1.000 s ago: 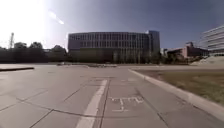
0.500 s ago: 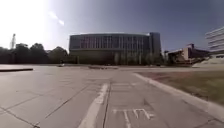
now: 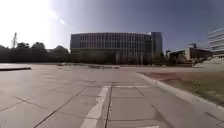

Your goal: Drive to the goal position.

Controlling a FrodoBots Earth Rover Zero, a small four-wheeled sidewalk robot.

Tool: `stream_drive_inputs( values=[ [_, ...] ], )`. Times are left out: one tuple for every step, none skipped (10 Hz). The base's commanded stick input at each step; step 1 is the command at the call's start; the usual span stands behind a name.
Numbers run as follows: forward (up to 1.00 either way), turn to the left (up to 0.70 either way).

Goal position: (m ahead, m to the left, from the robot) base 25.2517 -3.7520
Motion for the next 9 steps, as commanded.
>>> stream_drive_inputs(
  values=[
    [0.7, 0.01],
    [0.7, 0.01],
    [0.7, 0.01],
    [0.7, 0.01],
    [0.7, 0.01],
    [0.7, 0.01],
    [0.7, 0.01],
    [0.7, 0.01],
    [0.7, 0.01]
  ],
)
